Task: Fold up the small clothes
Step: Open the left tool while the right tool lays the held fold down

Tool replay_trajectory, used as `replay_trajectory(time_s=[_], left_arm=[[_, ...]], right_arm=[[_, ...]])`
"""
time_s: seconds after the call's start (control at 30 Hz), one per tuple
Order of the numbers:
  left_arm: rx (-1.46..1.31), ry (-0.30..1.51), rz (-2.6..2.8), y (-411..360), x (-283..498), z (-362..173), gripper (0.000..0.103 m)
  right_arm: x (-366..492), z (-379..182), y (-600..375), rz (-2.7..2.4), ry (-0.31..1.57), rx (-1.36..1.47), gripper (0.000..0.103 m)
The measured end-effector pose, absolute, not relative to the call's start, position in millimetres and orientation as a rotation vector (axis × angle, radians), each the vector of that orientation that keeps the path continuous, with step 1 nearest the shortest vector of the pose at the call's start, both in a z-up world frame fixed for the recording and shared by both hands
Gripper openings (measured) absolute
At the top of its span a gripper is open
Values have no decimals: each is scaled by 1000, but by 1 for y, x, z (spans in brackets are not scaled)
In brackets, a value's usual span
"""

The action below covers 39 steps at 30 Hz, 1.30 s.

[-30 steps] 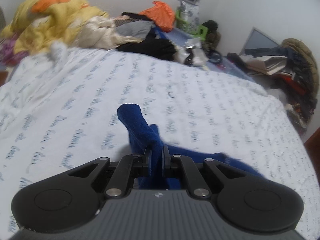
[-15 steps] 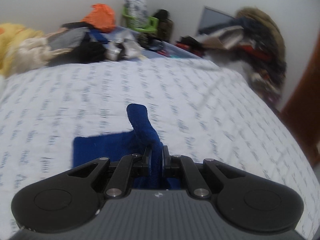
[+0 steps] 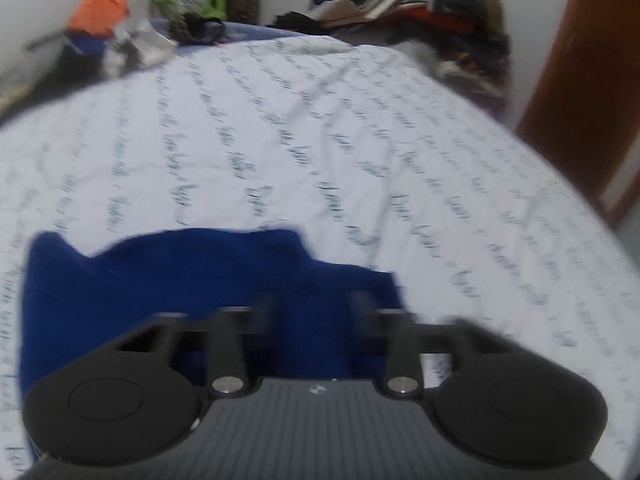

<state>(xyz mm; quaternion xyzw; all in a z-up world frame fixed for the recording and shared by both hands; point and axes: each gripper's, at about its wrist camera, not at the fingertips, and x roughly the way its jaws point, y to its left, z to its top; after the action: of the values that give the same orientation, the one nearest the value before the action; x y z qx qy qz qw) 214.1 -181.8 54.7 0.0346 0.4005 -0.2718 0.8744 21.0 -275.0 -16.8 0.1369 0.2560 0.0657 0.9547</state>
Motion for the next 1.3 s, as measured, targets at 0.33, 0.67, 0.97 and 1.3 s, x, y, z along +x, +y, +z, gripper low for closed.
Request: replay_trajectory(time_s=[0.33,0.67,0.97,1.3], left_arm=[[226,501,-472,-105,140,86,103],[327,486,-430,-51,81,52,103],[350,537,-505,-60,76,32,103],[401,513,-549,-30,44,18,103]], right_arm=[[31,-15,-311,289,582,546,75],[43,-26,-336,306,643,750,7],[8,-35,-364,294,733,745,9],[19,-7,-360,359,670,660,73]])
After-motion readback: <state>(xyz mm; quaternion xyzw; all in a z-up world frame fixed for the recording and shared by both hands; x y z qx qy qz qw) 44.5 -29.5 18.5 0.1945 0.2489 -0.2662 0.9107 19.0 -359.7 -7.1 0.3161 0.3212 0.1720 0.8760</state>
